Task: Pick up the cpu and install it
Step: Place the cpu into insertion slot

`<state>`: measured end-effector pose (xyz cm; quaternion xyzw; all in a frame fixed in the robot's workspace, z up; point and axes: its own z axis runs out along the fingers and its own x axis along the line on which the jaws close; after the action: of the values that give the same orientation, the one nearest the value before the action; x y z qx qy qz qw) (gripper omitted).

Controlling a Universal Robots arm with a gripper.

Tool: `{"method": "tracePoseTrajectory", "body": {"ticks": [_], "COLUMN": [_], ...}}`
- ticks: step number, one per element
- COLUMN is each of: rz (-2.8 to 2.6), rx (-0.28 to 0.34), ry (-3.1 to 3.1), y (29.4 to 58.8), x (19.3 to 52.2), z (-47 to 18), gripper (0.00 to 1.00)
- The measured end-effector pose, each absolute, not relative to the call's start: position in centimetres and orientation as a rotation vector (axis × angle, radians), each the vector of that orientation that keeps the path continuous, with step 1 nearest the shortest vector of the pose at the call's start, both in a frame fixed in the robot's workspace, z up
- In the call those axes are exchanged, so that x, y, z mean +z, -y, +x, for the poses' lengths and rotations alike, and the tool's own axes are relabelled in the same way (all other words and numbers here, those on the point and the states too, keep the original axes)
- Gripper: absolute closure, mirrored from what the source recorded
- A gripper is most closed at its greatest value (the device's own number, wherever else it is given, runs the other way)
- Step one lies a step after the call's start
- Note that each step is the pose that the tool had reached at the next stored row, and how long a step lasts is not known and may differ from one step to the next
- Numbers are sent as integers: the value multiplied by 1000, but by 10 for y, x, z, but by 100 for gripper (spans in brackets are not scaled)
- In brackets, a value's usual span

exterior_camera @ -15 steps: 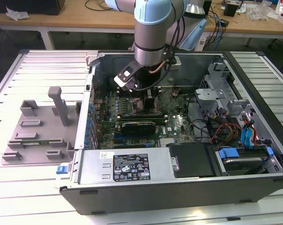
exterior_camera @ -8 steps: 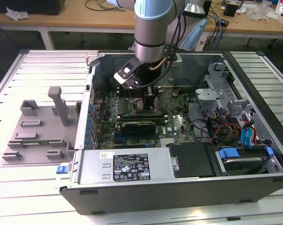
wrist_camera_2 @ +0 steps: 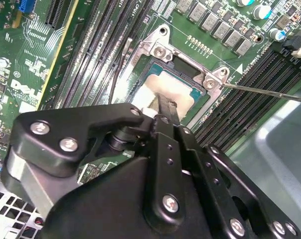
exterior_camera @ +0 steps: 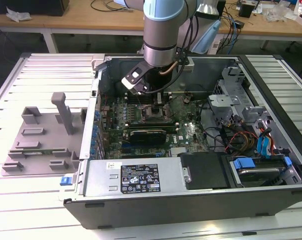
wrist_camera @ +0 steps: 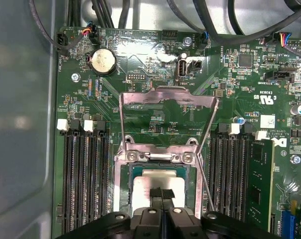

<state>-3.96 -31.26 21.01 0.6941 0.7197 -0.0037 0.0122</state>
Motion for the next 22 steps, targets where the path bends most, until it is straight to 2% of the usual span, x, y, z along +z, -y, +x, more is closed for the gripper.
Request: {"method": "tracePoseTrajectory", "body": {"ticks": [22], "rz": [2167], "rx": [-3], "ry": [-2247], "y": [312], "x": [204], "z": [-40], "gripper": [89]}}
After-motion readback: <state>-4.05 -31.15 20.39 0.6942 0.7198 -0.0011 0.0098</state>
